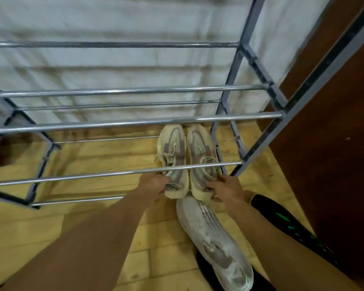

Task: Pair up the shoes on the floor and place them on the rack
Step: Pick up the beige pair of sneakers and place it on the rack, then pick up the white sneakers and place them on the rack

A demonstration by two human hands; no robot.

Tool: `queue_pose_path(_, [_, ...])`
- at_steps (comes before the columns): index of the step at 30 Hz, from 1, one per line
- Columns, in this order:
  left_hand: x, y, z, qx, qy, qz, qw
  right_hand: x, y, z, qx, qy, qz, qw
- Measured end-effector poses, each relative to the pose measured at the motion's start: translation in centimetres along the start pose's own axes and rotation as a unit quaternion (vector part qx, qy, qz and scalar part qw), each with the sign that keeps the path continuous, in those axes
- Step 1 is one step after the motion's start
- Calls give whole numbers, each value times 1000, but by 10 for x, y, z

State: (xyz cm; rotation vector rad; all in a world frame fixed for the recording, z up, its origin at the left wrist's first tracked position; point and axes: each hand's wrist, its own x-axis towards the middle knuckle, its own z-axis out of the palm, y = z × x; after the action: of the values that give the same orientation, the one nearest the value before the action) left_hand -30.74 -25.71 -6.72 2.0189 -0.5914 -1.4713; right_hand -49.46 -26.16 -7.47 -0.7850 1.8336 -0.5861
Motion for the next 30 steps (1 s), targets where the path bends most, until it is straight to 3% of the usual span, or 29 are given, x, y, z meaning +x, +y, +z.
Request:
queue_pose_path(4, [3, 0, 11, 3, -18, 18, 1000, 5, 7, 1, -32, 8, -16, 999])
queue_pose_path(9, [-29, 1, 6, 73, -36, 9, 997, -13, 22, -32, -158, -80, -24, 984])
queue_pose_path(14, [-84, -11, 4, 223, -80, 45, 971, -52, 50, -66, -347, -208, 65, 912])
queue_pose_path(17, [-112, -26, 5, 256, -127, 20, 958, -76, 71, -71, -380, -262, 108, 880])
queue_pose_path(22, [-147, -43, 6, 325, -175, -2, 929, -103, 83, -73, -341, -203, 49, 916])
queue_pose_path(25, [-166, -40, 5, 368, -190, 21, 910, -115, 81, -73, -264, -215, 100, 935])
queue_pose_path(30, [-194, -37, -9, 412, -200, 19, 889, -143, 76, -75, -278, -198, 111, 933])
